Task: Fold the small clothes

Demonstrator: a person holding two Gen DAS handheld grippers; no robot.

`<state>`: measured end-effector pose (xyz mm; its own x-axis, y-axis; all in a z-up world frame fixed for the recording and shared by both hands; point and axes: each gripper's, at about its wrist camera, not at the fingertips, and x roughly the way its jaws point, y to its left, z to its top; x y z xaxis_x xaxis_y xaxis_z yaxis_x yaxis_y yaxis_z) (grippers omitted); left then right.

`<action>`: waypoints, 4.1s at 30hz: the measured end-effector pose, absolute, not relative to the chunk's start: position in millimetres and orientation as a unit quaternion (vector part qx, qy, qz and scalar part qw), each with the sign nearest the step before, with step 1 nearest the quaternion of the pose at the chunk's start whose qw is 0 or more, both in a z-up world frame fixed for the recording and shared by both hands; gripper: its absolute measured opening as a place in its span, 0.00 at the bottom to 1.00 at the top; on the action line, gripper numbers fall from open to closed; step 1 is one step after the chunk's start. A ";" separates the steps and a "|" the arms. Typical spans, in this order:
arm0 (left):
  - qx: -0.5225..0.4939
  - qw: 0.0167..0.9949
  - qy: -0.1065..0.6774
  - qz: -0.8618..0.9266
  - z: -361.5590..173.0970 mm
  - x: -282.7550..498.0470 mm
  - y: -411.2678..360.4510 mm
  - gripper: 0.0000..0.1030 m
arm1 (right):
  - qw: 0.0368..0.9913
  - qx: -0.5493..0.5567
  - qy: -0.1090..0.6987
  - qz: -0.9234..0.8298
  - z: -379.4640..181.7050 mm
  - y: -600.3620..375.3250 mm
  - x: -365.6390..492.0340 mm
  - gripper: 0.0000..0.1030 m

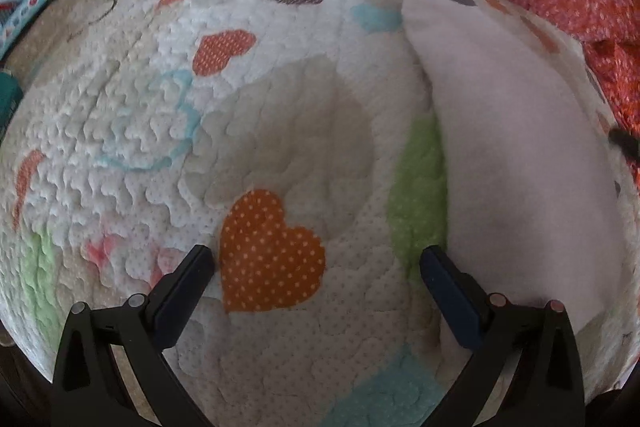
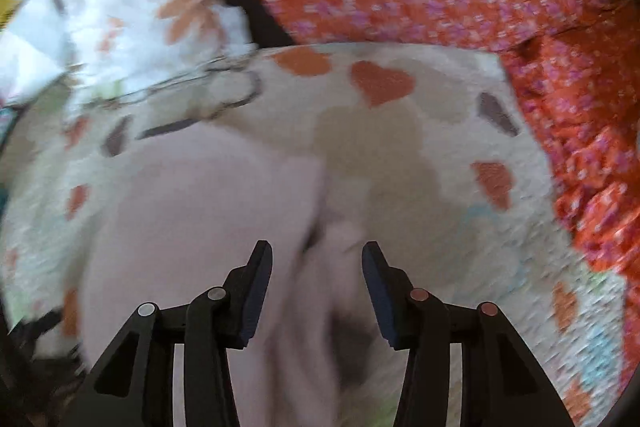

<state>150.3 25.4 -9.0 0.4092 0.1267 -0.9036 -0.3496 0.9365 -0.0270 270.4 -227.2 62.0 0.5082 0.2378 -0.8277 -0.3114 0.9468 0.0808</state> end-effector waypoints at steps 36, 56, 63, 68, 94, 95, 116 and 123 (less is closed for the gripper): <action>-0.059 0.854 0.517 -0.026 44.6 261.2 -129.3 0.91 | 0.861 0.141 0.461 0.160 48.3 -351.7 210.8 0.41; 0.040 0.831 0.555 0.007 16.2 338.9 -196.1 0.14 | 0.845 0.241 0.456 0.144 46.1 -404.8 226.3 0.41; -0.075 0.836 0.537 -0.087 53.6 325.5 -174.0 0.32 | 0.840 0.243 0.462 0.147 40.0 -404.4 227.9 0.41; -0.032 0.824 0.563 -0.050 36.1 329.3 -183.0 0.42 | 0.818 0.262 0.478 0.183 31.7 -392.3 225.2 0.41; -0.066 0.831 0.552 -0.003 15.7 160.7 -50.2 0.65 | 0.769 0.175 0.538 0.298 -2.3 -292.1 204.7 0.14; -0.074 0.836 0.544 -0.006 21.9 156.2 -47.9 0.65 | 0.774 0.167 0.533 0.298 -0.2 -291.0 201.3 0.14; 0.011 0.854 0.520 0.032 4.7 108.1 -46.7 0.32 | 0.826 0.022 0.496 0.266 14.1 -256.8 173.1 0.27; -0.004 0.874 0.484 0.053 31.9 74.5 -43.7 0.48 | 0.863 0.031 0.468 0.190 30.9 -299.6 189.8 0.38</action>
